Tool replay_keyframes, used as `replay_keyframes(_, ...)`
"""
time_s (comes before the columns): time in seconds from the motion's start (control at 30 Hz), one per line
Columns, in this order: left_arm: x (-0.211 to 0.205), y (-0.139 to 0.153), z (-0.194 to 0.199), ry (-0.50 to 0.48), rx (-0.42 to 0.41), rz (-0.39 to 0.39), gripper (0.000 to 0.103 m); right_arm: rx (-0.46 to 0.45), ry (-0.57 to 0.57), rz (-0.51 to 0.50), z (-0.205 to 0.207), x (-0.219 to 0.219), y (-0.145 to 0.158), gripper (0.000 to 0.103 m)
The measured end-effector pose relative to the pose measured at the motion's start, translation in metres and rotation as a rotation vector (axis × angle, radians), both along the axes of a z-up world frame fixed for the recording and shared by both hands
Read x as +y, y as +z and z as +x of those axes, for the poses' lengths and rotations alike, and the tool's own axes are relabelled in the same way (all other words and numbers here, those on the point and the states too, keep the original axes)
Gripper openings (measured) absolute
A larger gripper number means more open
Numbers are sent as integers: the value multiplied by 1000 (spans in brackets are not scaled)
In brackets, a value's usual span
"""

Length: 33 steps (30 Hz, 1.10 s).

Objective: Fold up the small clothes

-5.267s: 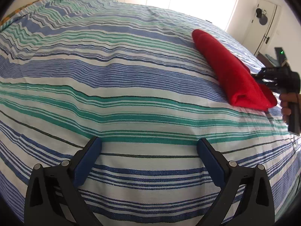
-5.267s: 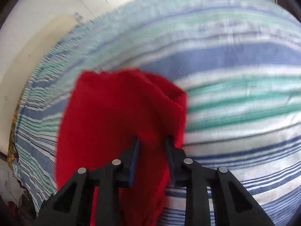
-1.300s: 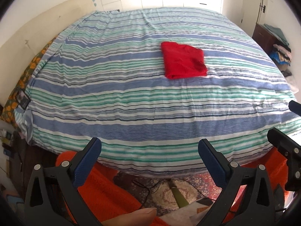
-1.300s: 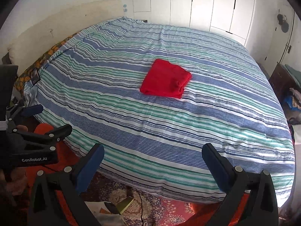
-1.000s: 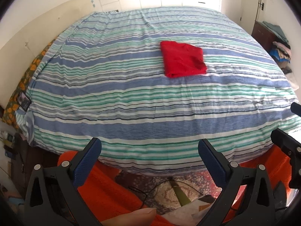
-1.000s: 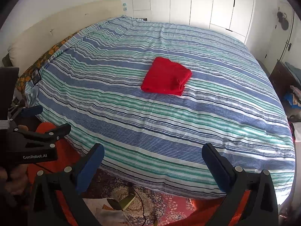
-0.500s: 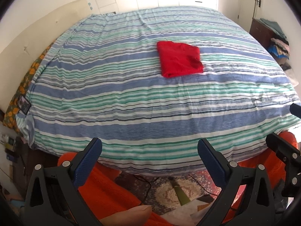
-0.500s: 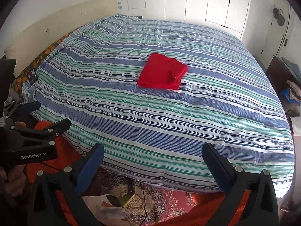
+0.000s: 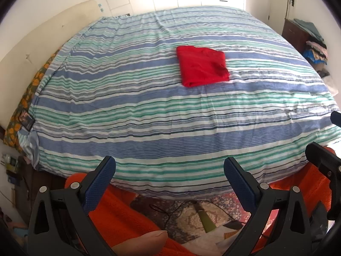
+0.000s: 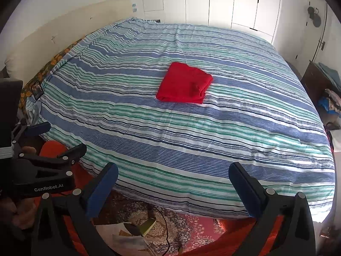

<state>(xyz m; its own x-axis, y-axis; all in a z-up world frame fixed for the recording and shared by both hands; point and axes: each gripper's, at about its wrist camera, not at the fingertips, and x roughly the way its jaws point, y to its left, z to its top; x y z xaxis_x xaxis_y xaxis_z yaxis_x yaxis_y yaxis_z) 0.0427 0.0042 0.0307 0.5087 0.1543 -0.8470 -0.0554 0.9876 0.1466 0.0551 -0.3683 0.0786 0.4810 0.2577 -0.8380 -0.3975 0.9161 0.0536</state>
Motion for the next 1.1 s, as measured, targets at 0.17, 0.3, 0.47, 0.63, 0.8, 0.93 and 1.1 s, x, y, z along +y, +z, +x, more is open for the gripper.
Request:
replay_keyframes(0.17, 1, -1, 0, 4, 1, 0, 102, 8, 1, 9, 2, 0, 0, 102)
replay_keyframes(0.3, 1, -3, 1, 4, 9, -4, 102, 10, -1, 12, 2, 0, 0, 102)
replay_keyframes(0.47, 0, -3, 2, 2, 9, -6, 102, 33, -14, 23, 5, -2, -3, 102)
replay_keyframes(0.63, 2, -1, 1, 7, 7, -10, 102, 53, -26, 20, 8, -3, -4, 102)
replay_keyframes(0.8, 1, 3, 2, 5, 4, -15, 102, 51, -11, 19, 7, 2, 1, 102)
replay_keyframes(0.93, 0, 6, 1, 9, -5, -5, 102, 44, -8, 7, 6, 3, 1, 102)
replay_keyframes(1.1, 3, 4, 2, 21, 1, -5, 102, 45, -16, -5, 9, 0, -2, 102)
